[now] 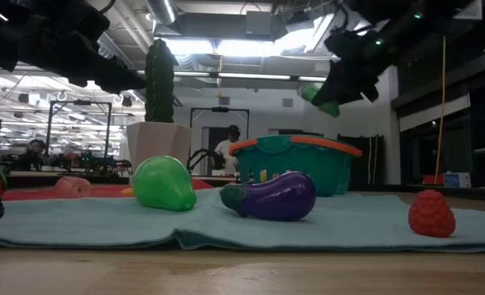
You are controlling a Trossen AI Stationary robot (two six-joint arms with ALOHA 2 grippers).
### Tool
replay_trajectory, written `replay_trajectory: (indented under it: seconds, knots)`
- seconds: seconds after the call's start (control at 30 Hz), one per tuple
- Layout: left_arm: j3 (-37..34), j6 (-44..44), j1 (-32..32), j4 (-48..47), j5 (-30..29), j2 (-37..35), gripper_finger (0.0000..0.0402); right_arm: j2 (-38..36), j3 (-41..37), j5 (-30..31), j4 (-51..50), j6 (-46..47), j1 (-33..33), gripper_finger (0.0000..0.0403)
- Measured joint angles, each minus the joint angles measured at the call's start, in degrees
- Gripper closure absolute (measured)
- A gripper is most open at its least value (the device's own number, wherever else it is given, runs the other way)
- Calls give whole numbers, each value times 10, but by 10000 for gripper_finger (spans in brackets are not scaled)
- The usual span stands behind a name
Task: Pick and placing Produce into tupperware
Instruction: Put the green pea into the blue basket
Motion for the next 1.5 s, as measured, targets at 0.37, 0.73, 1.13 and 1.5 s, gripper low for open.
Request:
replay_trajectory:
  seconds: [0.37, 0.73, 1.13, 1.5]
  knots:
    - [-17, 0, 0, -4, 0, 0, 171, 155, 165, -14, -213, 1, -44, 287]
    - [-29, -4, 0, -2, 0, 0, 171, 220, 178, -23, -241, 19, -81, 287]
    - [-29, -4, 0, -2, 0, 0, 171, 230, 178, -43, -270, 32, -99, 273]
    - [-29, -4, 0, -2, 0, 0, 171, 230, 178, -44, -256, 21, -99, 257]
